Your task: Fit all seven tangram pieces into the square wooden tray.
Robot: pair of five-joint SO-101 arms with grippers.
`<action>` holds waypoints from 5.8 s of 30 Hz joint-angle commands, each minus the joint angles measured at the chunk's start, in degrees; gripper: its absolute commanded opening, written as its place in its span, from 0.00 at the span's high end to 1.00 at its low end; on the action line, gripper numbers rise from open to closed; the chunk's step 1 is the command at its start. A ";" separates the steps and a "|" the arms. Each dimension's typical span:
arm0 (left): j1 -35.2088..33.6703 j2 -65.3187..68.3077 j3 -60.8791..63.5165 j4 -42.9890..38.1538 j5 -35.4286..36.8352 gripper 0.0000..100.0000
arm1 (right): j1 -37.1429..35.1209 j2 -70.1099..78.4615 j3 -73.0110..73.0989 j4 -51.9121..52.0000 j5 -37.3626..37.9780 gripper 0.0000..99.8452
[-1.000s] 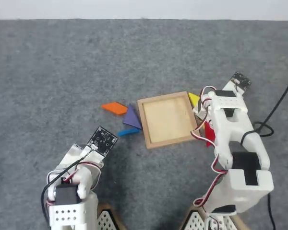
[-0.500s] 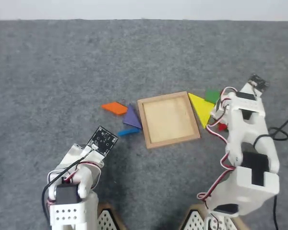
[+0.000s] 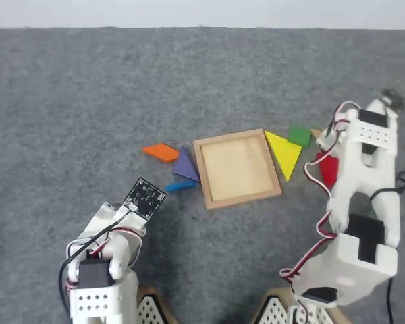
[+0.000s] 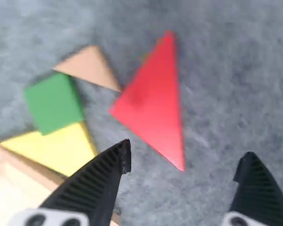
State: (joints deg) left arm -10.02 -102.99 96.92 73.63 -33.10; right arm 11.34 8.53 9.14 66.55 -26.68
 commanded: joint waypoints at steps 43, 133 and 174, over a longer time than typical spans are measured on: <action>-0.26 -1.05 -0.48 0.62 -0.79 0.99 | -1.10 29.32 -25.32 4.79 -8.35 0.73; -0.26 -1.05 -0.48 0.62 -0.79 0.99 | -34.07 18.95 -26.02 14.64 101.63 0.70; -0.26 -1.05 -0.48 0.70 -0.79 0.99 | -32.04 32.66 -43.96 13.14 87.30 0.70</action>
State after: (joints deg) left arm -10.02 -102.99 96.92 73.63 -33.10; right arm -19.52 42.11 -30.77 80.18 62.73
